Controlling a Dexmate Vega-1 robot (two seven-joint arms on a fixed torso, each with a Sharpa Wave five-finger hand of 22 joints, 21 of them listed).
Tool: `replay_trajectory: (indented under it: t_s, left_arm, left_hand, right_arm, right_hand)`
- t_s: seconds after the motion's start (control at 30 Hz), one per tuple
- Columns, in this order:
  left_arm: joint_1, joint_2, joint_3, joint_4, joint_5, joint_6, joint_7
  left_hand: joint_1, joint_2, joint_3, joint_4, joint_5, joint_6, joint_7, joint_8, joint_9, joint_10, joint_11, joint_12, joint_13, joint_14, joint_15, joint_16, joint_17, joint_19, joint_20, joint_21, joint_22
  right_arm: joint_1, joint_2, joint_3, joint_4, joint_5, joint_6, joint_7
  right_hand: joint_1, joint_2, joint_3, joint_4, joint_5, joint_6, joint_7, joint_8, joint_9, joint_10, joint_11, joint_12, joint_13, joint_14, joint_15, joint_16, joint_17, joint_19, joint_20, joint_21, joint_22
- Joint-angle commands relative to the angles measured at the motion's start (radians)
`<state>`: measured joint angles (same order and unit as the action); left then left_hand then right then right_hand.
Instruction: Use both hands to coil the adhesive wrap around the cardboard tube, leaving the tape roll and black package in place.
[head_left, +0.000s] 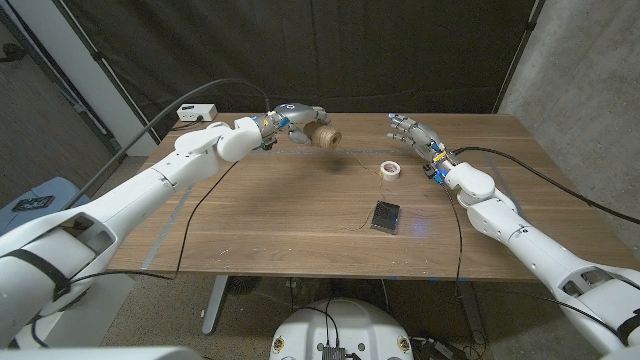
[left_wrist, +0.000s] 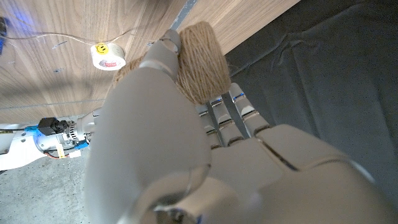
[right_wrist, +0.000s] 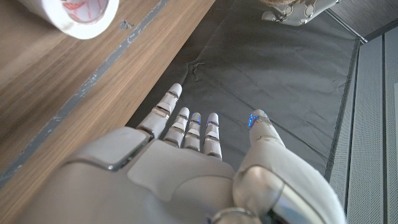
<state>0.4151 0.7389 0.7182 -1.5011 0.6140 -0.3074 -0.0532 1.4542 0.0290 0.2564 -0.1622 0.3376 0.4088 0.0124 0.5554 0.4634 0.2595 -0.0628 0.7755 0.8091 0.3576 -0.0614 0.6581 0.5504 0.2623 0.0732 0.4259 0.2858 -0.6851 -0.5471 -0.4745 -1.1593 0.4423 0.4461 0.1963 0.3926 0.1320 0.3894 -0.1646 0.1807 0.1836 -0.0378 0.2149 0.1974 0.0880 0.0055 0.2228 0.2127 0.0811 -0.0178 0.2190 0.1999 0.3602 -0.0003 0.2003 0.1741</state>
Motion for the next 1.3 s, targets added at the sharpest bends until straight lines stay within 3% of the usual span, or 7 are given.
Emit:
replay_trajectory:
  t_s: [0.03, 0.53, 0.73, 0.9, 1.3]
  left_arm:
    - [-0.036, -0.029, 0.018, 0.040, -0.003, -0.019, 0.011]
    - [-0.069, -0.060, 0.035, 0.073, 0.001, -0.022, 0.043]
    - [-0.070, -0.063, 0.038, 0.076, -0.001, -0.023, 0.054]
    - [-0.072, -0.063, 0.040, 0.077, -0.001, -0.023, 0.060]
    - [-0.077, -0.065, 0.044, 0.084, -0.003, -0.029, 0.064]
  left_hand:
    - [0.045, 0.064, 0.006, 0.006, 0.006, 0.006, -0.004, 0.011, 0.005, 0.011, -0.004, 0.005, 0.002, 0.017, -0.007, 0.005, 0.061, -0.001, 0.001, 0.005, 0.005]
    - [0.042, 0.066, 0.007, 0.007, 0.011, 0.006, -0.001, 0.014, 0.004, 0.011, -0.002, 0.001, 0.006, 0.017, -0.004, 0.003, 0.060, -0.004, 0.001, 0.010, 0.005]
    - [0.041, 0.066, 0.007, 0.007, 0.012, 0.006, -0.001, 0.014, 0.003, 0.011, -0.002, 0.000, 0.006, 0.017, -0.007, 0.003, 0.061, -0.005, 0.001, 0.012, 0.005]
    - [0.040, 0.067, 0.008, 0.007, 0.013, 0.005, 0.000, 0.015, 0.003, 0.014, -0.002, -0.001, 0.006, 0.018, -0.006, 0.003, 0.061, -0.006, 0.002, 0.013, 0.004]
    - [0.041, 0.066, 0.009, 0.005, 0.016, 0.007, -0.001, 0.017, 0.001, 0.017, -0.002, -0.004, 0.006, 0.020, -0.006, 0.002, 0.061, -0.007, 0.001, 0.018, 0.004]
  right_arm:
    - [0.035, 0.008, -0.025, 0.032, -0.037, -0.004, -0.007]
    - [0.060, 0.017, -0.046, 0.052, -0.068, -0.016, -0.017]
    - [0.060, 0.012, -0.059, 0.035, -0.103, -0.029, -0.046]
    - [0.056, 0.012, -0.064, 0.018, -0.115, -0.040, -0.061]
    - [0.048, 0.010, -0.079, -0.024, -0.133, -0.095, -0.087]
  right_hand:
    - [0.018, 0.000, 0.006, -0.006, -0.002, 0.007, -0.005, 0.001, 0.004, 0.008, -0.002, 0.005, 0.001, 0.008, 0.001, 0.008, 0.000, 0.010, -0.003, 0.010, 0.003]
    - [0.060, -0.013, 0.013, -0.014, -0.003, 0.021, 0.002, 0.004, 0.004, 0.031, 0.004, 0.010, 0.003, 0.036, -0.010, 0.013, -0.002, 0.033, -0.011, 0.015, 0.003]
    - [0.076, -0.030, 0.010, -0.016, -0.005, 0.030, 0.008, 0.005, 0.004, 0.050, 0.003, 0.015, 0.004, 0.053, -0.017, 0.017, -0.002, 0.049, -0.013, 0.018, 0.003]
    - [0.092, -0.047, 0.005, -0.014, -0.006, 0.044, 0.020, 0.008, 0.004, 0.069, 0.021, 0.019, 0.005, 0.073, -0.019, 0.021, -0.002, 0.067, -0.021, 0.021, 0.003]
    - [0.120, -0.059, 0.002, -0.013, -0.004, 0.073, 0.033, 0.014, 0.005, 0.104, 0.031, 0.028, 0.007, 0.107, -0.028, 0.029, -0.001, 0.096, -0.035, 0.026, 0.003]
